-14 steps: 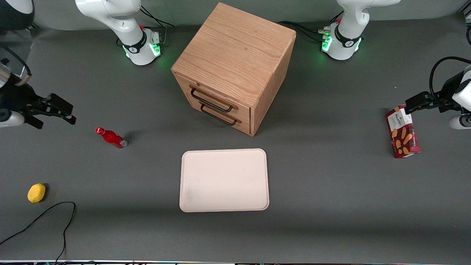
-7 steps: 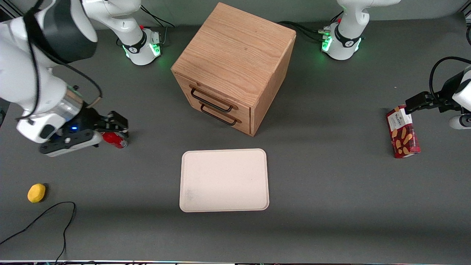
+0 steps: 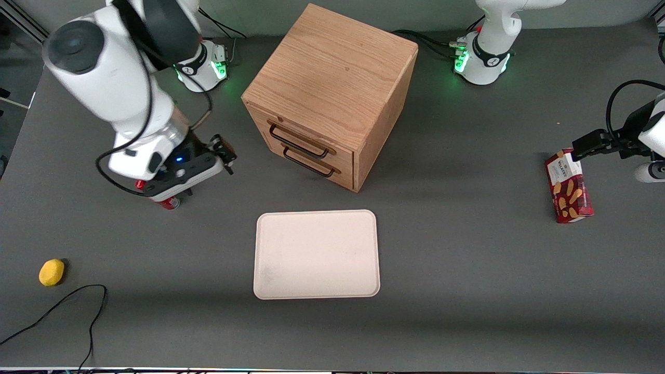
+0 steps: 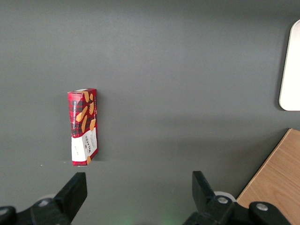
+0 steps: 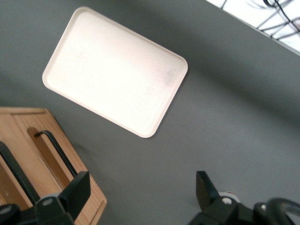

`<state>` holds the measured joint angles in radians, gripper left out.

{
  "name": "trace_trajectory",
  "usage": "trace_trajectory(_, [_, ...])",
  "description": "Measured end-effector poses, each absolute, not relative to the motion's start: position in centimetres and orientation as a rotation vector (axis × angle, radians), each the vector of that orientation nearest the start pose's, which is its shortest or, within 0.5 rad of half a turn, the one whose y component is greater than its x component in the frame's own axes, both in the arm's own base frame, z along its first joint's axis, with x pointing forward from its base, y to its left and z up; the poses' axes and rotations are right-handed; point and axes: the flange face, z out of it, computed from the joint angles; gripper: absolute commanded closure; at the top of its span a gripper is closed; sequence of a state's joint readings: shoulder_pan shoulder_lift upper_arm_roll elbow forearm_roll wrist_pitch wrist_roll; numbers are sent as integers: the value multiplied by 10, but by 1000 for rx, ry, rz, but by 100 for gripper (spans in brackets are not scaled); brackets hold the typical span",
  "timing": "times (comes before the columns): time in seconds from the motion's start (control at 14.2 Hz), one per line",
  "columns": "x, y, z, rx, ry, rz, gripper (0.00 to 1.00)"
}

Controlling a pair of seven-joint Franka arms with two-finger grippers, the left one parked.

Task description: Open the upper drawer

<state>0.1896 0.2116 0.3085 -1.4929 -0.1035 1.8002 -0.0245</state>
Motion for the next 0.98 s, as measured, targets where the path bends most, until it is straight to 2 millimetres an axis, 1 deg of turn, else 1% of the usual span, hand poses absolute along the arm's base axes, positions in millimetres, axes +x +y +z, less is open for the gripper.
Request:
trace_trajectory(0.14, [554,312,557,-3032,-950,-168,0])
trace_trajectory(0.21, [548,324,553,-3016,-1019,-149,0])
trace_trajectory(0.35, [540,339,547,-2949,-1205,-128,0])
trace_trajectory(0.42, [538,344,545,-2918,-1279,-122,0])
trace_trajectory(0.56, [534,350,545,-2883,-1350,-120,0])
trace_trajectory(0.77, [524,364,546,-2827,-1364,-104,0])
trace_trajectory(0.91, [520,369,545,-2784,-1363,-87,0])
trace_trajectory(0.98, [519,371,545,-2762,-1391,-83,0])
